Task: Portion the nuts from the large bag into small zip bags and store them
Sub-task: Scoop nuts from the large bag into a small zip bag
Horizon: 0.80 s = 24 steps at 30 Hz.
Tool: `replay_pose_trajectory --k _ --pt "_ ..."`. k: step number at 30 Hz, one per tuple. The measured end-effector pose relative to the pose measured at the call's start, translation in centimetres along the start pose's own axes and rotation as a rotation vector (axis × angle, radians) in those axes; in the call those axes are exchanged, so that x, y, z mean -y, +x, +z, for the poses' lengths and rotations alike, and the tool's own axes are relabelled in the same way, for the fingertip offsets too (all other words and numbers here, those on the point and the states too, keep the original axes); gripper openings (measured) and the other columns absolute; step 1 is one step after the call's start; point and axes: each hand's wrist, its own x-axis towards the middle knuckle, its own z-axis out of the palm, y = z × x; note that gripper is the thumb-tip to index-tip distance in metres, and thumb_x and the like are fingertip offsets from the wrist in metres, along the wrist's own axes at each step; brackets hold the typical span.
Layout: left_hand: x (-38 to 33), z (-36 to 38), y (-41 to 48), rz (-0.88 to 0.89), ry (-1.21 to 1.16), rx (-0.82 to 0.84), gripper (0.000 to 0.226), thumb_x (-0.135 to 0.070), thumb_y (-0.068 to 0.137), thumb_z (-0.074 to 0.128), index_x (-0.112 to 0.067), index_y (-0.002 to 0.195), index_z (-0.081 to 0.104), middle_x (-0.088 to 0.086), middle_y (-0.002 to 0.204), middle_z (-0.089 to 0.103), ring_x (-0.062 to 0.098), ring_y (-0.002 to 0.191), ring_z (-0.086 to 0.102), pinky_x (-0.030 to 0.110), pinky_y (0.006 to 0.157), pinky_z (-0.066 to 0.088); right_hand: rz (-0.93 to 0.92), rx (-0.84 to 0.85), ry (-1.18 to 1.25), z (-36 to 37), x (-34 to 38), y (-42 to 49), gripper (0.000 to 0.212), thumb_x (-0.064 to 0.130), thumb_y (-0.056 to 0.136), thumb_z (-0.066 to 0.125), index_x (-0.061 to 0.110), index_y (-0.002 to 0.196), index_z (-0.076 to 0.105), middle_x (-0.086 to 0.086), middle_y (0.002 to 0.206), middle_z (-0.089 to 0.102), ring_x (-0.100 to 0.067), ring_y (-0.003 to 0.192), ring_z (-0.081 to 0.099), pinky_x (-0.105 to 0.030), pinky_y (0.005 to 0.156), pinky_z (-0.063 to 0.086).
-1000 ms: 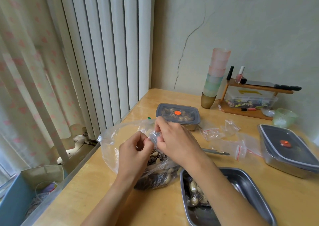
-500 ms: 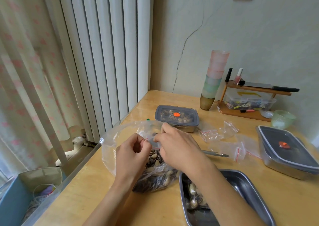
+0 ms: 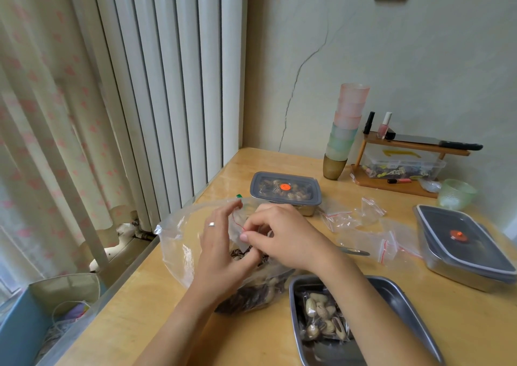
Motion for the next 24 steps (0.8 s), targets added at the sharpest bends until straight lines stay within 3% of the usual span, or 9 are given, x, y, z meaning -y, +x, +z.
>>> replay_pose_trajectory --k 2,5,8,11,15,18,21,24 --pt "0.52 -0.09 0.27 0.004 0.061 -0.037 0.056 -0.041 0.078 0.066 -0.036 0.132 0.054 -0.024 0.13 0.058 0.005 0.13 0.05 0.047 0.113 0.035 0.022 -0.001 0.012 0.19 -0.34 0.04 0.015 0.041 0.095 0.07 0.029 0.092 0.078 0.013 0.102 0.055 -0.004 0.091 0.055 -0.03 0.085 0.049" --pt "0.91 0.05 0.35 0.013 0.114 -0.018 0.045 -0.036 0.081 0.068 -0.04 0.124 0.057 -0.026 0.122 0.064 0.002 0.123 0.055 0.04 0.114 0.029 0.02 -0.02 -0.001 0.37 -0.59 0.03 0.015 0.043 0.094 0.07 0.031 0.095 0.078 0.016 0.105 0.047 0.001 0.087 0.05 -0.028 0.084 0.045" --pt "0.8 0.37 0.3 0.029 0.13 -0.01 0.039 -0.031 0.083 0.069 -0.042 0.119 0.058 -0.023 0.113 0.066 0.002 0.116 0.059 0.034 0.112 0.028 -0.05 -0.03 0.057 0.09 -0.21 -0.01 0.012 0.038 0.095 0.07 0.031 0.098 0.079 0.018 0.104 0.057 0.008 0.078 0.051 -0.02 0.076 0.038" --pt "0.73 0.28 0.35 0.051 0.142 0.001 0.038 -0.035 0.083 0.063 -0.04 0.12 0.06 -0.021 0.108 0.068 0.005 0.113 0.062 0.036 0.11 0.029 -0.037 0.039 0.077 -0.1 -0.11 -0.13 0.012 0.037 0.095 0.069 0.031 0.097 0.079 0.023 0.086 0.065 0.004 0.069 0.054 -0.015 0.065 0.038" --pt "0.82 0.15 0.24 0.107 0.202 0.033 0.043 -0.037 0.082 0.058 -0.037 0.126 0.061 -0.021 0.111 0.067 0.004 0.116 0.06 0.042 0.109 0.031 0.023 0.092 0.013 0.27 -0.54 -0.15 0.022 0.046 0.096 0.065 0.028 0.093 0.078 0.012 0.082 0.065 -0.004 0.077 0.059 -0.034 0.074 0.054" --pt "0.99 0.34 0.08 0.115 0.161 0.044 0.054 -0.031 0.083 0.064 -0.034 0.136 0.053 -0.022 0.112 0.067 0.0 0.113 0.061 0.039 0.109 0.033 0.004 0.119 0.023 0.18 -0.63 -0.13 0.021 0.042 0.097 0.065 0.029 0.086 0.077 0.009 0.072 0.062 -0.006 0.065 0.052 -0.032 0.066 0.047" --pt "1.2 0.51 0.03 0.074 0.092 0.058 0.068 -0.019 0.083 0.076 -0.028 0.142 0.043 -0.017 0.103 0.069 0.006 0.101 0.066 0.035 0.097 0.043 -0.005 0.068 0.106 -0.29 -0.47 -0.26 0.019 0.038 0.099 0.065 0.034 0.083 0.076 0.013 0.073 0.07 -0.004 0.065 0.059 -0.027 0.065 0.049" --pt "1.16 0.47 0.06 0.073 0.039 0.026 0.058 -0.014 0.086 0.078 -0.025 0.134 0.048 -0.01 0.09 0.066 0.015 0.084 0.066 0.025 0.073 0.05 0.029 0.019 0.139 -0.59 -0.76 -0.16 0.019 0.039 0.1 0.063 0.033 0.092 0.078 0.009 0.083 0.075 -0.015 0.072 0.064 -0.037 0.076 0.056"
